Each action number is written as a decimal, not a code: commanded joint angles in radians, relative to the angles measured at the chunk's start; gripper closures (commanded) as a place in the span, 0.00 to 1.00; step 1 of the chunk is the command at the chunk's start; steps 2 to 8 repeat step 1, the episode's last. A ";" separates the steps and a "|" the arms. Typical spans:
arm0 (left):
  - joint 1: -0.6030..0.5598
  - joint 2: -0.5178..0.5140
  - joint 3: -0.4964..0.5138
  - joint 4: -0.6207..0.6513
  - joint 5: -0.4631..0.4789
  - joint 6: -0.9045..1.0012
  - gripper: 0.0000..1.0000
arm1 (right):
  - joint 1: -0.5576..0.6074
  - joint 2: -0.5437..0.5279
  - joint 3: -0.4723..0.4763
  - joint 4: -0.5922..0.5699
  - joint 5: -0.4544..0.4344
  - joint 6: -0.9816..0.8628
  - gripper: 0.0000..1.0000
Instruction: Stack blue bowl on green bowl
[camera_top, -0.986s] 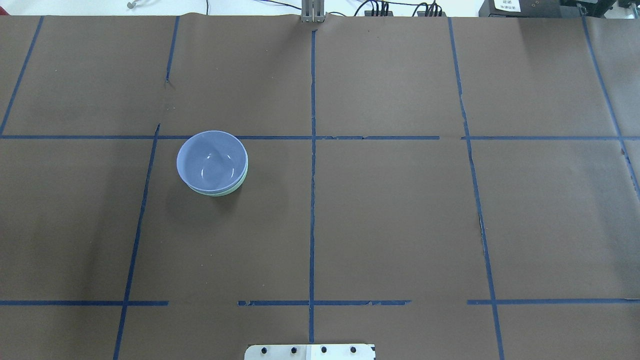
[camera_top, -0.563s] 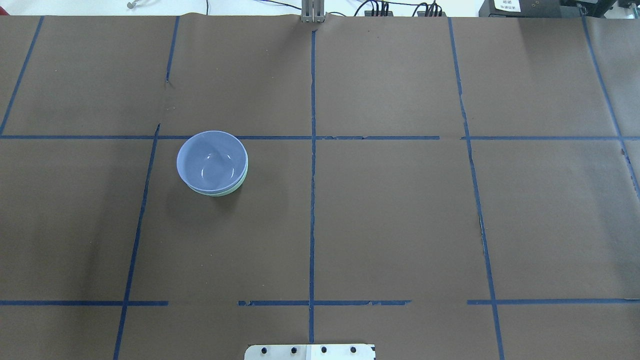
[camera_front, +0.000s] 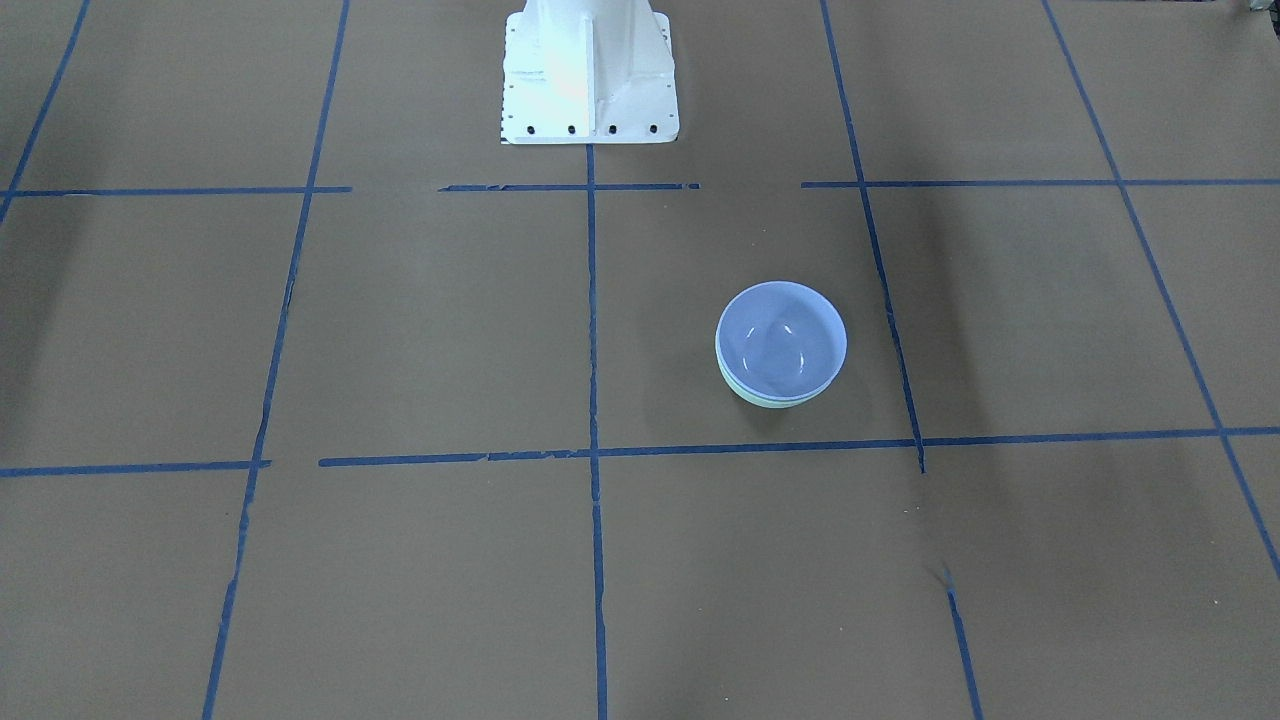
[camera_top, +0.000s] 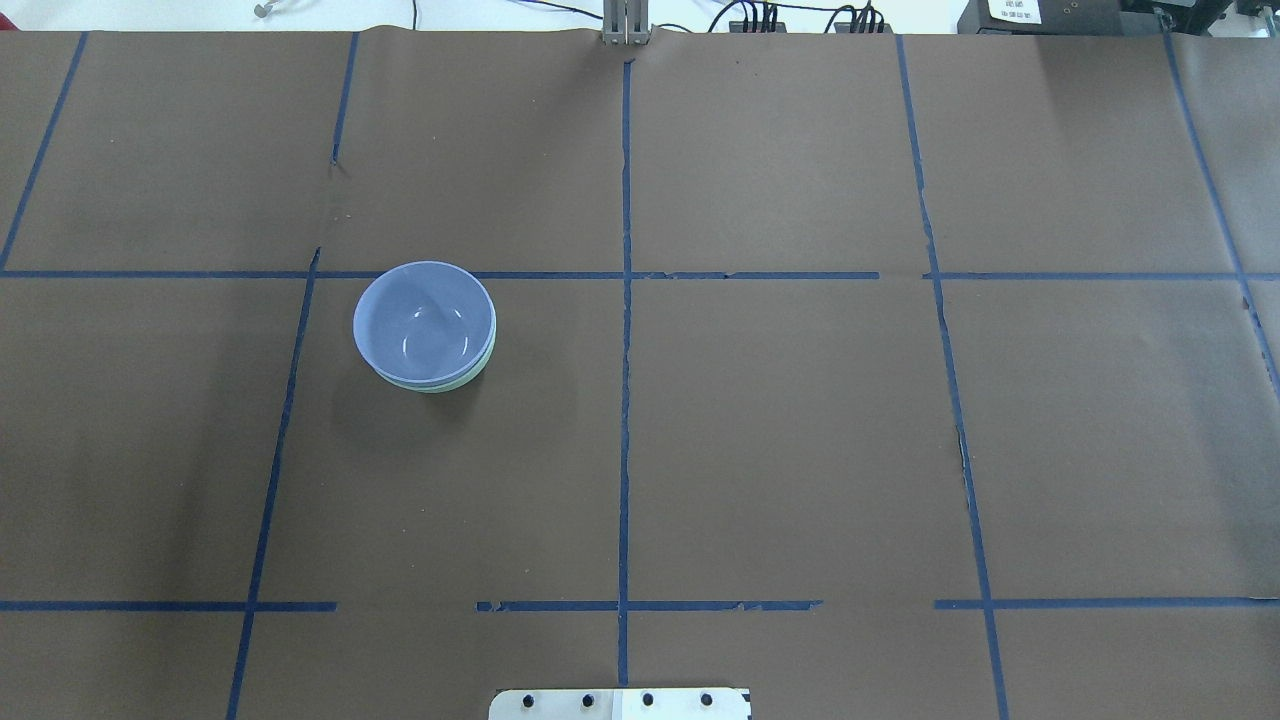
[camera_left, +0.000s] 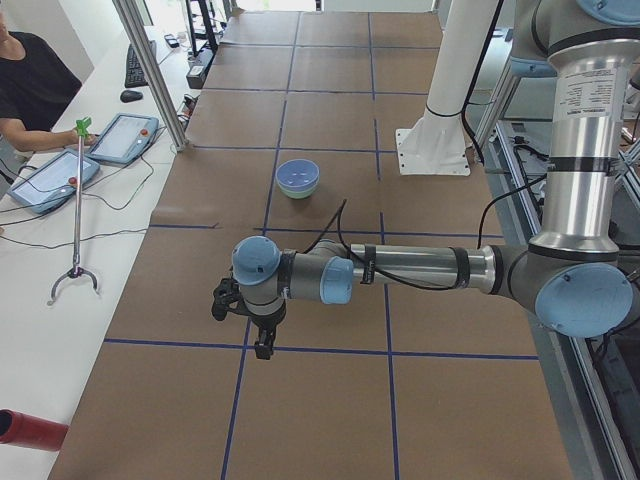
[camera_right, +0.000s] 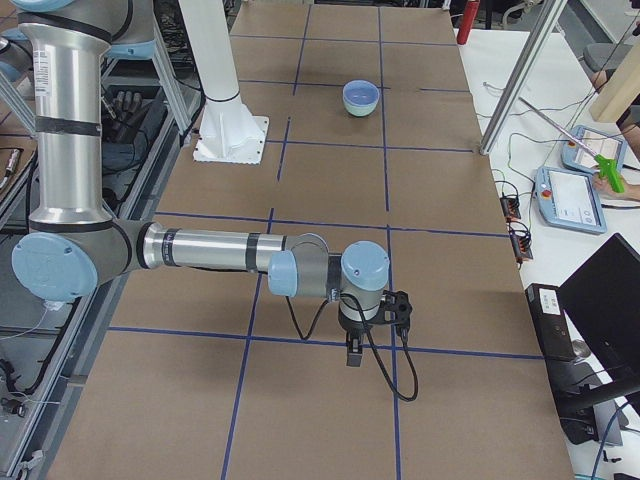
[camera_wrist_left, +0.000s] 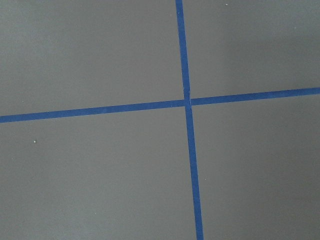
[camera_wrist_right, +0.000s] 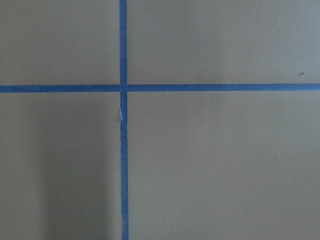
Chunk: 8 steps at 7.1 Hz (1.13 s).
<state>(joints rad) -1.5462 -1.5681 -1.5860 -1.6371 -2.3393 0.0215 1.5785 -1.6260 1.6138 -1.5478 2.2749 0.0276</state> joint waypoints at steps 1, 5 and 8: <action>-0.011 -0.001 -0.002 0.002 0.000 0.000 0.00 | 0.000 0.000 0.000 0.000 0.000 0.002 0.00; -0.011 -0.001 -0.002 0.002 0.000 0.000 0.00 | 0.000 0.000 0.000 0.000 0.000 0.002 0.00; -0.011 -0.001 -0.002 0.002 0.000 0.000 0.00 | 0.000 0.000 0.000 0.000 0.000 0.002 0.00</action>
